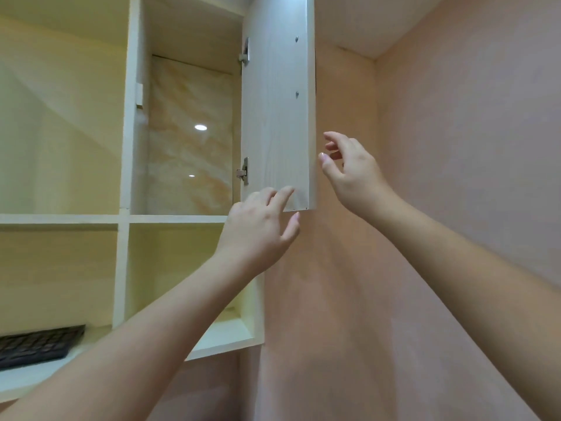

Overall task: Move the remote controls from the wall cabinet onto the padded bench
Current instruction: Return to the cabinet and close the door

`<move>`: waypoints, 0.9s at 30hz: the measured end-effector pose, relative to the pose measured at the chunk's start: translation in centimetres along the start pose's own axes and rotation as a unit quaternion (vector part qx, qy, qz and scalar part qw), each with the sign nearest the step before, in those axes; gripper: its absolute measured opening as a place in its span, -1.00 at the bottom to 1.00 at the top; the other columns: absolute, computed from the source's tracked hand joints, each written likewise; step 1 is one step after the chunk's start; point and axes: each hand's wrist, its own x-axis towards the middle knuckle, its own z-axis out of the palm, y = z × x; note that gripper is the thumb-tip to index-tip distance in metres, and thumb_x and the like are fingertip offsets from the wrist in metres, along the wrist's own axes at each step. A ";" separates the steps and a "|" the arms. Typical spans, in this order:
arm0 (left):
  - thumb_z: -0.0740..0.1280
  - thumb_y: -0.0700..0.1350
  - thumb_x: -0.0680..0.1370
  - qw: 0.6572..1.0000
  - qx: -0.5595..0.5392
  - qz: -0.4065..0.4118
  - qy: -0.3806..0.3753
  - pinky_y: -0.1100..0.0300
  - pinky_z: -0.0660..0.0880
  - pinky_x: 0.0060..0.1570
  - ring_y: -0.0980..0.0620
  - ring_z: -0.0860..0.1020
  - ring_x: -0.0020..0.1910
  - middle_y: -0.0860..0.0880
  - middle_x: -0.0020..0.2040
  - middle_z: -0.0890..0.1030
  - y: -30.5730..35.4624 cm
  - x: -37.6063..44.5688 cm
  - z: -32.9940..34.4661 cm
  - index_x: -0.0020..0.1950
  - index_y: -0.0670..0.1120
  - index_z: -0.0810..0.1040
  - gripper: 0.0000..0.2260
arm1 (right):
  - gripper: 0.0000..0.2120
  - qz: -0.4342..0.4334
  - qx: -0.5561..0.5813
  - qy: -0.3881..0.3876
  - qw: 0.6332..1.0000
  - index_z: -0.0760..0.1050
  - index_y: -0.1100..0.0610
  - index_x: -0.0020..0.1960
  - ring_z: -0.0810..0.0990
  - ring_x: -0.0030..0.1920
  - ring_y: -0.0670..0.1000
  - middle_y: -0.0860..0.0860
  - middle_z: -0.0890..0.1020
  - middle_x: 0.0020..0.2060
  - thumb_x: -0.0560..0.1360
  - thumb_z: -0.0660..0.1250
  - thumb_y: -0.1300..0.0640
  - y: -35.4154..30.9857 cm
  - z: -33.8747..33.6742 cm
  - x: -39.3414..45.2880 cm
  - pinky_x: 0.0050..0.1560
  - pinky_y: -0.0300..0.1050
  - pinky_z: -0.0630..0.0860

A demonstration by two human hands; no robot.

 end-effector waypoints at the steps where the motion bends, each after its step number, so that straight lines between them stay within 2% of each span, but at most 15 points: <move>1: -0.02 0.22 0.51 1.000 0.000 0.011 0.011 0.02 0.44 0.02 -0.06 0.49 0.17 -0.02 0.22 0.53 0.2 0.4 0.1 0.45 0.00 0.33 -0.42 | -0.59 0.017 0.008 -0.018 1.000 0.30 0.13 0.44 0.45 0.25 -0.01 0.06 0.47 0.27 0.62 0.14 0.06 0.2 0.2 0.8 0.15 -0.29 0.29; 3: 0.00 0.24 0.53 1.000 -0.015 0.014 0.017 0.03 0.45 0.06 -0.05 0.48 0.21 -0.02 0.27 0.51 0.5 1.3 0.2 0.49 -0.03 0.27 -0.40 | -0.55 0.038 0.030 -0.050 0.998 0.23 0.11 0.48 0.40 0.34 0.00 0.05 0.42 0.37 0.63 0.10 0.01 0.5 0.7 2.1 0.25 -0.25 0.27; 6: 0.11 0.23 0.57 0.997 -0.069 -0.012 0.016 0.08 0.39 0.21 0.00 0.39 0.34 0.01 0.39 0.41 0.8 2.6 0.4 0.53 -0.04 0.20 -0.41 | -0.55 0.037 0.095 -0.054 0.993 0.20 0.08 0.50 0.32 0.42 -0.07 -0.02 0.36 0.44 0.64 0.07 -0.01 0.5 1.2 3.6 0.32 -0.33 0.17; 7: 0.13 0.22 0.57 0.996 -0.082 -0.015 0.020 0.09 0.38 0.23 0.02 0.37 0.36 0.03 0.41 0.39 1.0 3.0 0.4 0.53 -0.04 0.19 -0.40 | -0.57 0.022 0.119 -0.047 0.992 0.24 0.06 0.48 0.35 0.40 -0.08 -0.04 0.41 0.41 0.64 0.07 -0.02 0.4 1.4 4.2 0.36 -0.29 0.19; 9: 0.16 0.23 0.56 0.993 -0.108 -0.018 0.031 0.11 0.38 0.24 0.05 0.35 0.37 0.05 0.43 0.35 1.2 3.7 0.2 0.53 -0.03 0.17 -0.39 | -0.58 -0.003 0.154 -0.042 0.987 0.30 0.04 0.44 0.42 0.34 -0.10 -0.08 0.49 0.33 0.63 0.06 -0.05 0.4 2.1 5.0 0.39 -0.09 0.31; 13: 0.29 0.16 0.52 0.985 -0.156 -0.034 0.061 0.17 0.32 0.31 0.04 0.34 0.39 0.02 0.46 0.31 1.0 4.7 -0.1 0.54 -0.09 0.15 -0.31 | -0.44 0.013 0.210 -0.026 0.977 0.17 0.07 0.52 0.28 0.45 -0.09 -0.05 0.33 0.46 0.60 0.04 -0.17 -0.5 4.1 5.3 0.46 -0.07 0.20; 15: 0.35 0.10 0.50 0.982 -0.167 -0.043 0.075 0.21 0.32 0.29 0.05 0.36 0.38 0.00 0.45 0.32 0.5 4.8 -0.4 0.55 -0.10 0.13 -0.28 | -0.45 0.007 0.262 -0.027 0.965 0.16 0.03 0.52 0.32 0.41 -0.17 -0.10 0.35 0.45 0.61 0.05 -0.17 -1.1 4.9 5.1 0.43 -0.16 0.26; 17: 0.37 0.06 0.48 0.979 -0.179 -0.058 0.083 0.18 0.41 0.24 0.07 0.41 0.31 0.02 0.42 0.35 -0.3 4.7 -1.0 0.55 -0.06 0.13 -0.28 | -0.51 -0.006 0.305 -0.043 0.951 0.17 -0.02 0.52 0.42 0.23 -0.36 -0.22 0.44 0.34 0.62 0.08 -0.11 -2.2 5.3 5.0 0.24 -0.43 0.34; 18: 0.36 0.04 0.48 0.976 -0.187 -0.063 0.089 0.13 0.46 0.20 0.07 0.45 0.27 0.03 0.40 0.37 -0.8 4.5 -1.3 0.55 -0.03 0.13 -0.29 | -0.51 -0.015 0.321 -0.052 0.946 0.18 -0.03 0.51 0.45 0.16 -0.41 -0.27 0.46 0.27 0.62 0.10 -0.09 -2.7 5.5 5.1 0.17 -0.47 0.36; 19: 0.34 0.03 0.47 0.974 -0.193 -0.067 0.094 0.08 0.51 0.15 0.08 0.48 0.24 0.04 0.38 0.38 -1.3 4.4 -1.7 0.55 0.00 0.14 -0.31 | -0.51 -0.025 0.335 -0.060 0.940 0.18 -0.04 0.51 0.45 0.16 -0.40 -0.27 0.47 0.25 0.61 0.12 -0.09 -3.1 5.8 5.2 0.18 -0.43 0.36; 21: 0.30 0.01 0.48 0.973 -0.198 -0.068 0.100 0.05 0.52 0.13 0.09 0.49 0.22 0.06 0.36 0.42 -2.4 3.8 -2.4 0.54 0.05 0.15 -0.35 | -0.50 -0.045 0.354 -0.078 0.931 0.17 -0.10 0.51 0.42 0.28 -0.29 -0.20 0.43 0.33 0.60 0.15 -0.12 -3.8 6.6 5.4 0.32 -0.25 0.34; 24: 0.23 0.03 0.50 0.973 -0.198 -0.070 0.093 0.04 0.45 0.27 0.11 0.41 0.34 0.08 0.42 0.40 -4.7 2.8 -3.3 0.55 0.06 0.12 -0.37 | -0.49 -0.069 0.326 -0.105 0.937 0.12 -0.17 0.51 0.31 0.37 -0.17 -0.11 0.27 0.46 0.58 0.13 -0.16 -4.8 8.2 5.5 0.36 -0.18 0.26; 27: 0.16 0.11 0.51 0.971 -0.209 -0.091 0.075 0.02 0.32 0.41 0.15 0.27 0.46 0.10 0.52 0.28 -7.9 1.7 -4.0 0.56 0.07 0.08 -0.37 | -0.45 -0.108 0.278 -0.112 0.948 0.04 -0.18 0.52 0.23 0.41 -0.15 -0.17 0.13 0.50 0.58 0.11 -0.18 -5.7 11.0 5.7 0.38 -0.10 0.26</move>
